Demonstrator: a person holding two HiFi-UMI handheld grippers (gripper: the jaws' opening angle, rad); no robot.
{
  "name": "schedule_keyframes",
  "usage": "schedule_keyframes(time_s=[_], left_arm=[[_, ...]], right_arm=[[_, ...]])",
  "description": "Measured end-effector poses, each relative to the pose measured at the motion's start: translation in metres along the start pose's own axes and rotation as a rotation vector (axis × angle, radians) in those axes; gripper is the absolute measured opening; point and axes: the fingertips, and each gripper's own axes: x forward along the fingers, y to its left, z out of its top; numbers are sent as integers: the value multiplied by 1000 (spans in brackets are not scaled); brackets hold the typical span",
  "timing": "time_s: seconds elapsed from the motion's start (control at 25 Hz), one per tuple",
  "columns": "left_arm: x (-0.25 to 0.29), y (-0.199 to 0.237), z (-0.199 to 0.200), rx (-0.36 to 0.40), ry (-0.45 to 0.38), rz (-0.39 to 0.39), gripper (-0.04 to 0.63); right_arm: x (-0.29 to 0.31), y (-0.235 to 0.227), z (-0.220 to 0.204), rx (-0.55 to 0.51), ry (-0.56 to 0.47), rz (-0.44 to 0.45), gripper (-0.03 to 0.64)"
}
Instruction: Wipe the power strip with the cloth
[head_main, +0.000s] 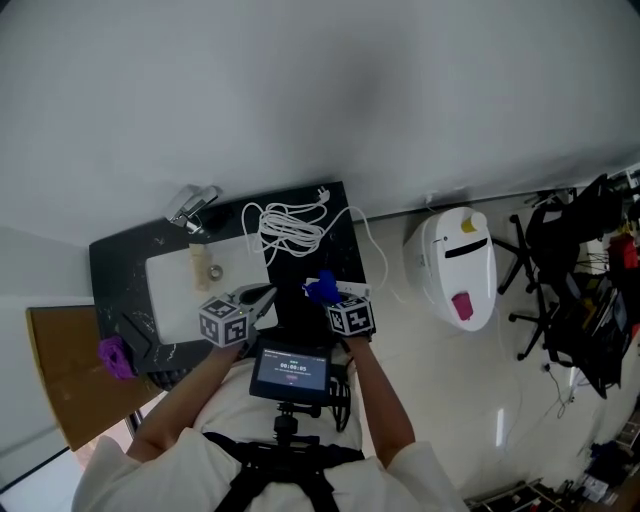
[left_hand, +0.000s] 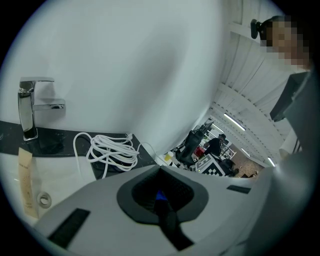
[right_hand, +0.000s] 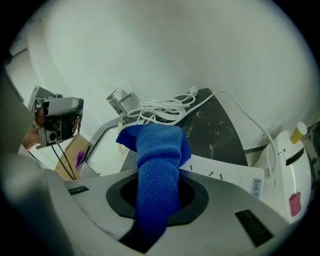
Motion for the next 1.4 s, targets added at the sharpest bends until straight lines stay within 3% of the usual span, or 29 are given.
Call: schedule_keyframes(time_s=[1.4], left_arm=[[6,-4,-2,13,-1,-6,3]], right_arm=[[-33,-49,-12,110,-74,-42,80]])
